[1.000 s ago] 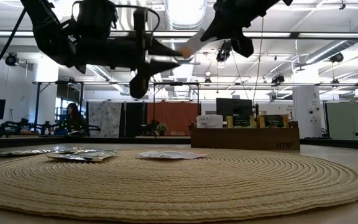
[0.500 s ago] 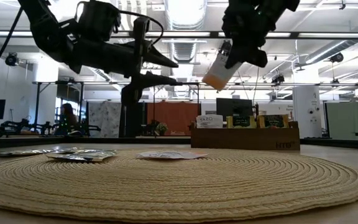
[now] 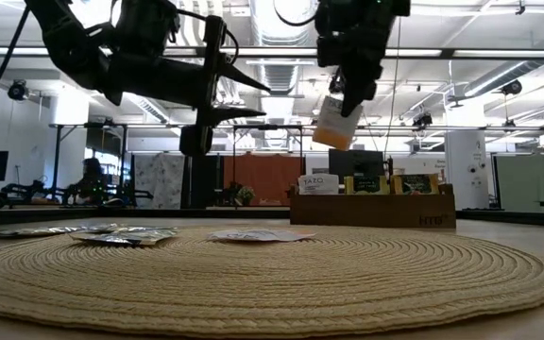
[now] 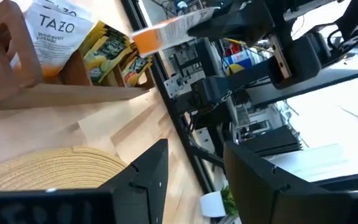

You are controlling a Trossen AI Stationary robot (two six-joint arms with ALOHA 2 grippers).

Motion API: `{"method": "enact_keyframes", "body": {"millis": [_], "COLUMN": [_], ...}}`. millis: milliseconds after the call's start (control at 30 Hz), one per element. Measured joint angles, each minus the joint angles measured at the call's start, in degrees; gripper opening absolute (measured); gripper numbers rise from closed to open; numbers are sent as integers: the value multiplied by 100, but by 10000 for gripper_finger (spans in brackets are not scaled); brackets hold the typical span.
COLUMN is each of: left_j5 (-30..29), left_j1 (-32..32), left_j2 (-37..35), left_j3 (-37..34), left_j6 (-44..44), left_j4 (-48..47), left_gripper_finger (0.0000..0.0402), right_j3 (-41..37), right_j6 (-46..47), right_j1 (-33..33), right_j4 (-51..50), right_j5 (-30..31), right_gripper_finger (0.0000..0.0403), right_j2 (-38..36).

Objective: Pick & Place Tea
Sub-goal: Put the orange tea bag into the left section of the wooden organizer

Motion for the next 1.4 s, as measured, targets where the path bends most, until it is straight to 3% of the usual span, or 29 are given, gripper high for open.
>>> {"method": "enact_keyframes", "body": {"millis": [433,1400], "left_j5": [17,450], "left_j1": [-48,-42], "left_j2": [-11,-15], "left_j3": [10,14], "left_j6": [-353,-303], "left_j4": [29,157], "left_gripper_finger": [149,149], "right_j3": [916,924], "right_j6": [-662,-395], "right_j1": [-109,-157], "right_j4": [-432,-1111], "right_j5": [108,514], "right_gripper_finger": [8,8], "right_j2": [368,369]}}
